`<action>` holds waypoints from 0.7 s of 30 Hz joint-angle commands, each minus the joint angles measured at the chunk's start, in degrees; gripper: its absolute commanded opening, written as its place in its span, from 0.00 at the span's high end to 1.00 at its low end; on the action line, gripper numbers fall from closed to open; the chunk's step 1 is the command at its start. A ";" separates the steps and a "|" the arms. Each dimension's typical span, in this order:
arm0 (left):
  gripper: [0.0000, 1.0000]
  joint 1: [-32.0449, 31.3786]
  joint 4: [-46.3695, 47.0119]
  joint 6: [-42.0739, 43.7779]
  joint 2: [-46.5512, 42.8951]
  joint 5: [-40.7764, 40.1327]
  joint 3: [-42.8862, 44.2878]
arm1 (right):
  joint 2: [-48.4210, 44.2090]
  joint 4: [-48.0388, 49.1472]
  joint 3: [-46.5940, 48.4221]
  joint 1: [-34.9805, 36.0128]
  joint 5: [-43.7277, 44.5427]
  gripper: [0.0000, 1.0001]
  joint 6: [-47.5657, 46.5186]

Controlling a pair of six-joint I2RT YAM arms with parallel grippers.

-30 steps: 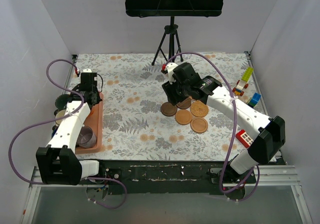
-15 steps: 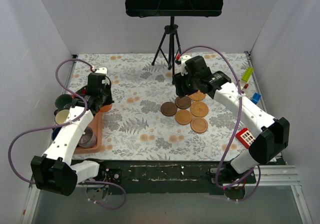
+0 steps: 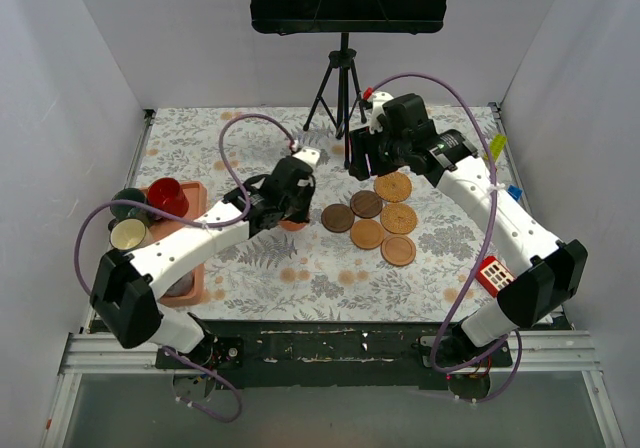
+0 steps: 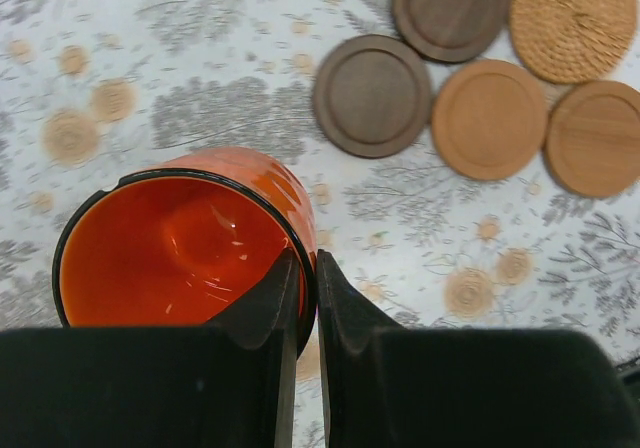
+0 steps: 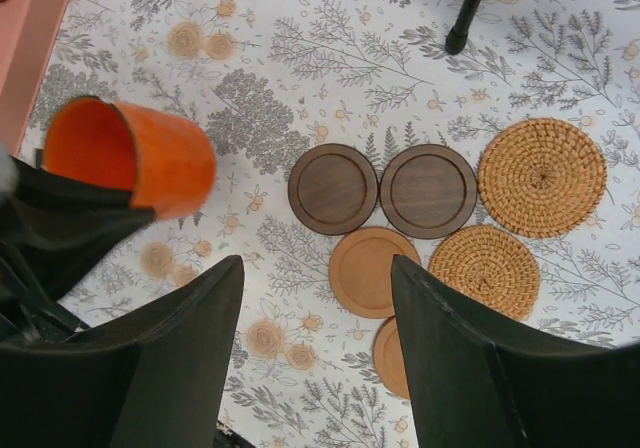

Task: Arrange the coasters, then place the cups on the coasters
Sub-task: Place the cup on the coaster.

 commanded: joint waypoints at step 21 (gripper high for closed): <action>1.00 -10.73 -1.10 -28.68 7.89 -10.07 12.25 | -9.21 2.13 -12.96 -5.52 -8.55 0.31 4.67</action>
